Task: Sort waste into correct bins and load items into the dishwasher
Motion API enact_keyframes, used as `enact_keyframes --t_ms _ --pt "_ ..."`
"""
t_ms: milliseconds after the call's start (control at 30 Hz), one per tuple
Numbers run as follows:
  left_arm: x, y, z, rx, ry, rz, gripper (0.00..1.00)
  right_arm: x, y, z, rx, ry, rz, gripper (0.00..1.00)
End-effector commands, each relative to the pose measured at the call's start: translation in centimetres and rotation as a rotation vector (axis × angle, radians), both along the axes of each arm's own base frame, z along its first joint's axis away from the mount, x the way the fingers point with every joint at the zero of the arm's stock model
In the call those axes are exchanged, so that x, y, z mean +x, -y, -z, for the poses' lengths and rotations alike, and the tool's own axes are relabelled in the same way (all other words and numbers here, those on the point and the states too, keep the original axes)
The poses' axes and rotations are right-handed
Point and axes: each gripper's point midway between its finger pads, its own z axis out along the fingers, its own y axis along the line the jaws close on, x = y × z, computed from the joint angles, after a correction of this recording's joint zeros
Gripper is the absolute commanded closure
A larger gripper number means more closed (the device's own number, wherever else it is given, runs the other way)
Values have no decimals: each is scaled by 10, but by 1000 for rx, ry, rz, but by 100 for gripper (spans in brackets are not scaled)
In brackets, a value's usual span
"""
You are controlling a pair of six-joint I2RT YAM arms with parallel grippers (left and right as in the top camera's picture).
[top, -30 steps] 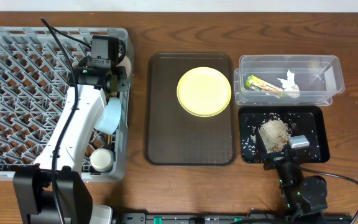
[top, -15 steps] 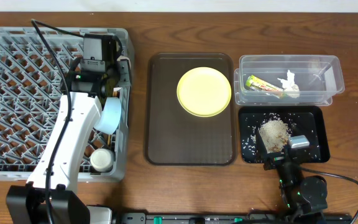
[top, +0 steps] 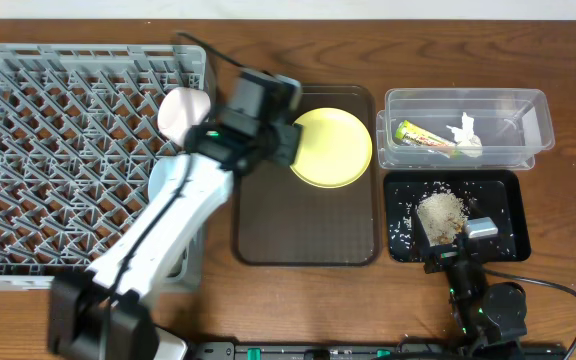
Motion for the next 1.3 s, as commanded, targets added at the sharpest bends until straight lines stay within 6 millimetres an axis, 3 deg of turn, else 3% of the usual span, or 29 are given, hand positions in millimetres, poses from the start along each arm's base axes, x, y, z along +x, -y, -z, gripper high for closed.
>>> enact_keyframes --t_ms 0,133,233,467,533,633,667,700,800,933,967,1033,1167,1267 --pt "12 -1 41 14 -86 -141 39 0 4 0 2 1 15 1" --pt "29 -2 81 -29 -156 -267 35 0 3 0 2 1 14 1" --pt "37 1 99 -47 -173 -272 35 0 4 0 2 1 15 1" --pt "27 -3 154 20 -283 -278 42 0 4 0 2 1 15 1" --pt "22 -1 163 18 -314 -269 51 0 3 0 2 1 14 1" --pt "21 3 160 0 -320 -258 81 0 3 0 2 1 14 1" --pt "22 3 155 -4 -316 -258 92 0 3 0 2 1 14 1" --pt "23 1 146 -7 -308 -262 94 0 3 0 2 1 14 1" --pt "27 -8 106 -31 -251 -264 94 0 4 0 2 1 15 1" --pt "29 -46 29 2 -94 -294 94 0 3 0 2 1 14 1" --pt "25 -65 5 52 -32 -299 94 0 4 0 3 1 15 1" --pt "15 -99 -26 169 53 -318 94 0 3 0 3 1 14 1" --pt "-20 -187 -93 561 226 -437 94 0 3 0 2 1 14 1" --pt "-37 -220 -124 777 284 -463 94 0 4 0 2 1 15 1"
